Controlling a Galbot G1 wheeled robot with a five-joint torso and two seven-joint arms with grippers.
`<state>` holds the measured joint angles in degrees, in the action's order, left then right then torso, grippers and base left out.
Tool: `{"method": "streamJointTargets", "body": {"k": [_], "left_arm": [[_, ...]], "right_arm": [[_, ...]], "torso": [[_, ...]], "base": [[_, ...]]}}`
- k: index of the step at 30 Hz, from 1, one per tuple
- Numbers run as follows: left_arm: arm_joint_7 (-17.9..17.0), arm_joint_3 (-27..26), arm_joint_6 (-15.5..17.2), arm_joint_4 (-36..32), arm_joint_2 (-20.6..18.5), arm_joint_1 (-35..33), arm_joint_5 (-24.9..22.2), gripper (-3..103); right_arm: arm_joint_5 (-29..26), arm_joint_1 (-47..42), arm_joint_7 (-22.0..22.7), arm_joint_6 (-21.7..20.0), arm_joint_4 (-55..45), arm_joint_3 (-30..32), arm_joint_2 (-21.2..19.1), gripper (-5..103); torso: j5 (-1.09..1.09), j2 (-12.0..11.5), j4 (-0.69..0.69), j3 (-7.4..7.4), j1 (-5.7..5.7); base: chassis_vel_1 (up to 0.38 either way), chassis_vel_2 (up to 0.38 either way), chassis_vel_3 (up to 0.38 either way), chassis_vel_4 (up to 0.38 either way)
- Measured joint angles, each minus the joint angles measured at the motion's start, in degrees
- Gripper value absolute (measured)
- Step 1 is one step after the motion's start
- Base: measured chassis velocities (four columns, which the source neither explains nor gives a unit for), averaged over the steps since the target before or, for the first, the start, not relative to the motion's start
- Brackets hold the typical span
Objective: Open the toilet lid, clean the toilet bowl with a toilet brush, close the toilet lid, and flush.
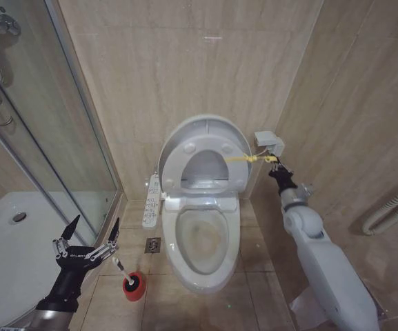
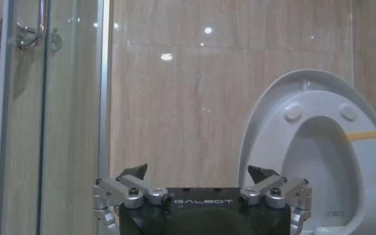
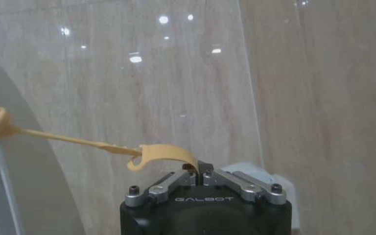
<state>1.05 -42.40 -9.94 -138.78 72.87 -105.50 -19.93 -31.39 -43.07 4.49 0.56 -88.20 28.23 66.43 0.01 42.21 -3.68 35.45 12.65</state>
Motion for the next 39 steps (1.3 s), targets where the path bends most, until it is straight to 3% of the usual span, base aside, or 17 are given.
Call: {"method": "streamJointTargets", "body": {"k": [16,39], "left_arm": [[0.0,0.0,0.0,0.0,0.0,0.0,0.0,100],[0.0,0.0,0.0,0.0,0.0,0.0,0.0,100]], "right_arm": [[0.96,16.26,0.03,0.73,14.66,-9.85,3.43,1],[1.25,25.0,-0.43,1.2,21.81,-11.2,2.53,1]], "torso": [[-0.01,0.0,0.01,0.0,0.01],[-0.01,0.01,0.02,-0.01,0.0]], "base": [[0.0,0.0,0.0,0.0],[0.0,0.0,0.0,0.0]]}}
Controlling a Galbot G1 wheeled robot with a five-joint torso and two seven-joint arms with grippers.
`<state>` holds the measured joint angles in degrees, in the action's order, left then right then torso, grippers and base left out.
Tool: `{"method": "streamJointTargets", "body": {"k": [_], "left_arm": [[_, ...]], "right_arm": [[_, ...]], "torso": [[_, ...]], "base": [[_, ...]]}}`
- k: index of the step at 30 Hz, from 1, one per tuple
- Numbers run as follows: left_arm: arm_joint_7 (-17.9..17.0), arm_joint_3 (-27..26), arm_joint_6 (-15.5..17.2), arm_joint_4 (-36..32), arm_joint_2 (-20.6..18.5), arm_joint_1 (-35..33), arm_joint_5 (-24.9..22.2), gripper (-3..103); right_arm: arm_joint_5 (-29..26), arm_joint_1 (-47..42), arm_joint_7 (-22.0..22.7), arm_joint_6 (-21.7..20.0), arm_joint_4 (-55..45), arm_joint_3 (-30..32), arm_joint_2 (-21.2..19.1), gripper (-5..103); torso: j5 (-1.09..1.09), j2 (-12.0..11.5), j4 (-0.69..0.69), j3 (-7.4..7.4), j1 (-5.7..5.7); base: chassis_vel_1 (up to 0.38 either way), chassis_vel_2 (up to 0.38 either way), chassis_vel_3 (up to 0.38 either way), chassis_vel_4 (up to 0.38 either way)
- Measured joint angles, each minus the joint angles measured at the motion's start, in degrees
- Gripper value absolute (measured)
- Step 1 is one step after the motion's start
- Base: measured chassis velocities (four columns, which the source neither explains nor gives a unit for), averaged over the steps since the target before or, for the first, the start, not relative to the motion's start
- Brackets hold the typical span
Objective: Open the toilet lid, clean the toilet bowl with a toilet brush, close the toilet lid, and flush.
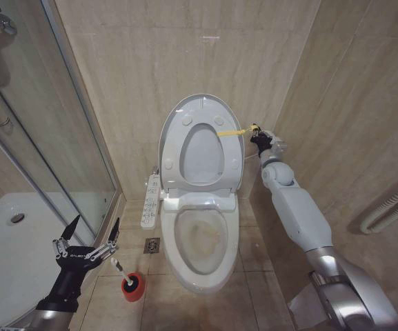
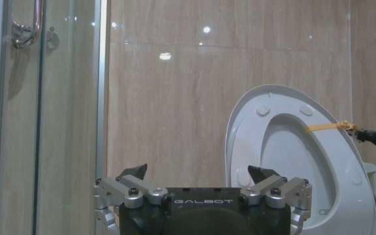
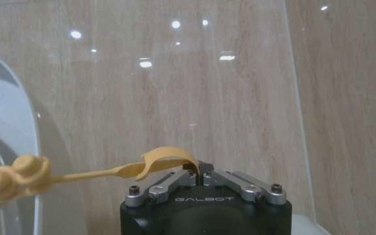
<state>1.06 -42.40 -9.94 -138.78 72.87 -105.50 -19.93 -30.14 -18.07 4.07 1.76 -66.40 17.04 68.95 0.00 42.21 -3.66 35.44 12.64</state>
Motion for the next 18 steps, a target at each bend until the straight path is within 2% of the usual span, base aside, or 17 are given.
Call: {"method": "streamJointTargets", "body": {"k": [9,18], "left_arm": [[0.0,0.0,0.0,0.0,0.0,0.0,0.0,100],[0.0,0.0,0.0,0.0,0.0,0.0,0.0,100]], "right_arm": [[-0.01,0.87,0.77,-0.12,-0.2,0.23,0.91,1],[-0.15,-1.48,1.11,-0.64,-2.88,0.18,-0.03,1]], "torso": [[0.0,0.0,0.0,0.0,0.0],[0.0,0.0,-0.01,0.0,0.0]], "base": [[0.0,0.0,0.0,0.0],[0.0,0.0,0.0,0.0]]}}
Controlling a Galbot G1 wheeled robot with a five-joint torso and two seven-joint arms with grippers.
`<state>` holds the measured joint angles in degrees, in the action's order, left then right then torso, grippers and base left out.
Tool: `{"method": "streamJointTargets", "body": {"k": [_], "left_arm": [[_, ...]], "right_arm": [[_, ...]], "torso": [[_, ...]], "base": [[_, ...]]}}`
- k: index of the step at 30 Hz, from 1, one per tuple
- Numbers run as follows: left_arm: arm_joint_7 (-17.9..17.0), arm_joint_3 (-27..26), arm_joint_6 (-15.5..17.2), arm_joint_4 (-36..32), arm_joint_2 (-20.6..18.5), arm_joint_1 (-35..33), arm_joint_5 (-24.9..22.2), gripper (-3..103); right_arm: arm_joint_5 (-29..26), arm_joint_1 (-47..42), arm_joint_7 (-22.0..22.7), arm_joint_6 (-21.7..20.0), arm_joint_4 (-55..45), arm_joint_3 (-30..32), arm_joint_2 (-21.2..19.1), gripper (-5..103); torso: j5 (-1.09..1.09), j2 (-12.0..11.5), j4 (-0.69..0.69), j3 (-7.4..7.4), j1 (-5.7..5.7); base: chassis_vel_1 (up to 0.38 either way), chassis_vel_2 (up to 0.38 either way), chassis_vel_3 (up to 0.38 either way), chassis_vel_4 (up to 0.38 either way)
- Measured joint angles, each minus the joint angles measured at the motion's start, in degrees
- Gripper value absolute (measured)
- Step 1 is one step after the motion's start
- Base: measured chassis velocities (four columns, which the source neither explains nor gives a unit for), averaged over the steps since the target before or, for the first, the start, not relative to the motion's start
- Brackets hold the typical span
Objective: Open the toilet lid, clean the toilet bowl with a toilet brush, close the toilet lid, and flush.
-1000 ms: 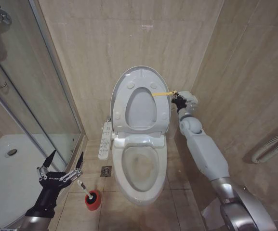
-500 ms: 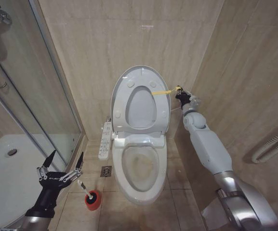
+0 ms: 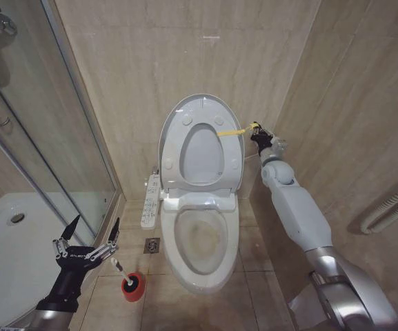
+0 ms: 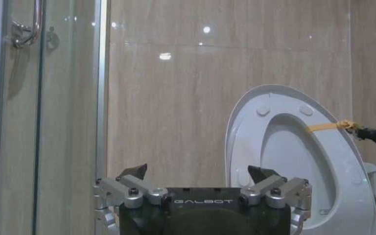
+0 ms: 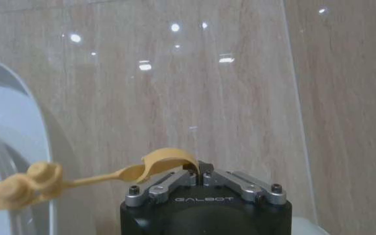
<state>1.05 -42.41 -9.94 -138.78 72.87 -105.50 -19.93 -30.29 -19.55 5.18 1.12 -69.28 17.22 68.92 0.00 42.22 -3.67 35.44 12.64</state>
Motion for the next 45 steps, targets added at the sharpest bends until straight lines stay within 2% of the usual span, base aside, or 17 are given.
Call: {"method": "streamJointTargets", "body": {"k": [7,8,12,13,18,19,26,27,36,45], "left_arm": [[0.0,0.0,0.0,0.0,0.0,0.0,0.0,100],[0.0,0.0,0.0,0.0,0.0,0.0,0.0,100],[0.0,0.0,0.0,0.0,0.0,0.0,0.0,100],[0.0,0.0,0.0,0.0,0.0,0.0,0.0,100],[0.0,0.0,0.0,0.0,0.0,0.0,0.0,100],[0.0,0.0,0.0,0.0,0.0,0.0,0.0,100],[0.0,0.0,0.0,0.0,0.0,0.0,0.0,100],[0.0,0.0,0.0,0.0,0.0,0.0,0.0,100],[0.0,0.0,0.0,0.0,0.0,0.0,0.0,100],[0.0,0.0,0.0,0.0,0.0,0.0,0.0,100]], "right_arm": [[-0.04,-1.44,0.07,-0.47,-1.51,-0.01,-0.4,1],[-0.05,-1.45,0.07,-0.5,-1.58,0.0,-0.4,22],[-0.09,-1.22,0.06,-0.78,-1.68,0.0,-0.15,22],[-0.09,-1.16,0.05,-0.88,-1.67,-0.06,-0.1,49],[-0.08,-1.41,-0.38,-1.19,-1.56,-0.21,-0.28,49],[-0.08,-1.74,-0.57,-1.2,-1.55,-0.26,-0.48,77],[0.34,-3.71,-1.22,-1.06,-1.79,-0.2,-1.35,77],[0.4,-4.23,-1.25,-0.98,-2.0,-0.11,-1.52,99],[-0.47,-8.88,-1.0,-1.04,-7.01,1.67,-3.71,100],[-3.58,-12.63,-0.05,-2.57,-15.32,3.18,-6.46,100]], "torso": [[0.0,0.0,0.0,0.0,0.0],[0.0,0.0,0.0,0.0,0.0],[0.0,0.0,0.01,0.0,0.0],[0.0,0.0,0.01,0.0,0.0],[0.0,0.0,0.01,0.0,0.0],[0.0,0.0,0.01,0.0,0.0],[0.0,0.0,0.0,0.0,0.0],[0.0,0.0,0.01,0.0,0.0],[0.0,0.0,0.0,0.0,0.0],[0.01,0.0,0.0,0.0,0.0]], "base": [[0.0,0.0,0.0,0.0],[0.0,0.0,0.0,0.0],[0.0,0.0,0.0,0.0],[0.0,0.0,0.0,0.0],[0.0,0.0,0.0,0.0],[0.0,0.0,0.0,0.0],[0.0,0.0,0.0,0.0],[0.0,0.0,0.0,0.0],[0.0,0.0,0.0,0.0],[0.0,0.0,0.0,0.0]]}}
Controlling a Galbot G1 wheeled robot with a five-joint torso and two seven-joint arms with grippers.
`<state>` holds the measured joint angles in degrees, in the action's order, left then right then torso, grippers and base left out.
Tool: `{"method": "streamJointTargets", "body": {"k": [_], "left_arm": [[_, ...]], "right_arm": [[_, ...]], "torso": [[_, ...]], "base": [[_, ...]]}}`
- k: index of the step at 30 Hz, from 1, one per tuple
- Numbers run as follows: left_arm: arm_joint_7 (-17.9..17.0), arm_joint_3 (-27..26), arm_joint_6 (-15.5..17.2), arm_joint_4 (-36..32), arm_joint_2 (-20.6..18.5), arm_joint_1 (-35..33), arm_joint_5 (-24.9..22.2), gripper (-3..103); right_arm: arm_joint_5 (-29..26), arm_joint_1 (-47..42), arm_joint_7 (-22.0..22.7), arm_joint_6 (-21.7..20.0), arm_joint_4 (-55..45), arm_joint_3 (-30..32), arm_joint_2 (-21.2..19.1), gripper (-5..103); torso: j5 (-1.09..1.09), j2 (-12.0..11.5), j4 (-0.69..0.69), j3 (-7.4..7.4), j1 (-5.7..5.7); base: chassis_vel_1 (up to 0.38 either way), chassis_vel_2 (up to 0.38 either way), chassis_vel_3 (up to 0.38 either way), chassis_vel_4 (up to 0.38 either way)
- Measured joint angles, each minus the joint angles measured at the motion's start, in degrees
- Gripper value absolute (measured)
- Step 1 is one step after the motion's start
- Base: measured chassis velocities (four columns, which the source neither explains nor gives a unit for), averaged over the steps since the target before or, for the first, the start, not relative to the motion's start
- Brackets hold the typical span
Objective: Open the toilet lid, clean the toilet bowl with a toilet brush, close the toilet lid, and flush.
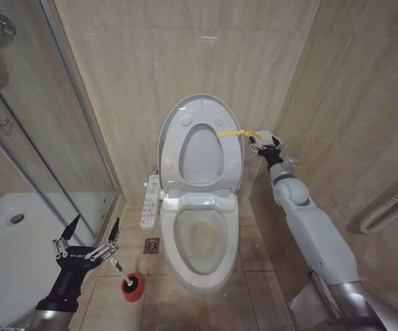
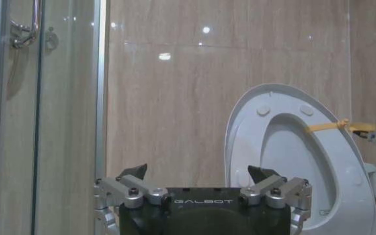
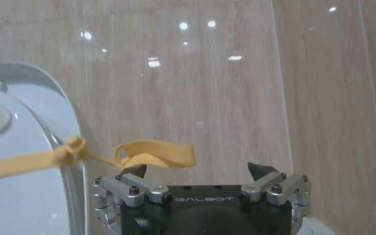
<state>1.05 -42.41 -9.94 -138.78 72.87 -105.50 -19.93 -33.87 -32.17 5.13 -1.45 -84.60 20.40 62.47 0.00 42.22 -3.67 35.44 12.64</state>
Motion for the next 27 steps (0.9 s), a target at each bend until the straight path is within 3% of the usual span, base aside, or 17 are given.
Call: {"method": "streamJointTargets", "body": {"k": [13,27], "left_arm": [[0.0,0.0,0.0,0.0,0.0,0.0,0.0,100],[0.0,0.0,0.0,0.0,0.0,0.0,0.0,100]], "right_arm": [[-0.91,-5.92,0.09,-1.43,-6.16,2.5,-3.77,100],[-2.76,-20.61,1.58,-2.64,-16.84,8.58,-6.23,100]], "torso": [[0.0,0.0,0.01,0.0,0.0],[0.0,0.0,0.0,0.0,0.0]], "base": [[0.0,0.0,0.0,0.0],[0.0,0.0,0.0,0.0]]}}
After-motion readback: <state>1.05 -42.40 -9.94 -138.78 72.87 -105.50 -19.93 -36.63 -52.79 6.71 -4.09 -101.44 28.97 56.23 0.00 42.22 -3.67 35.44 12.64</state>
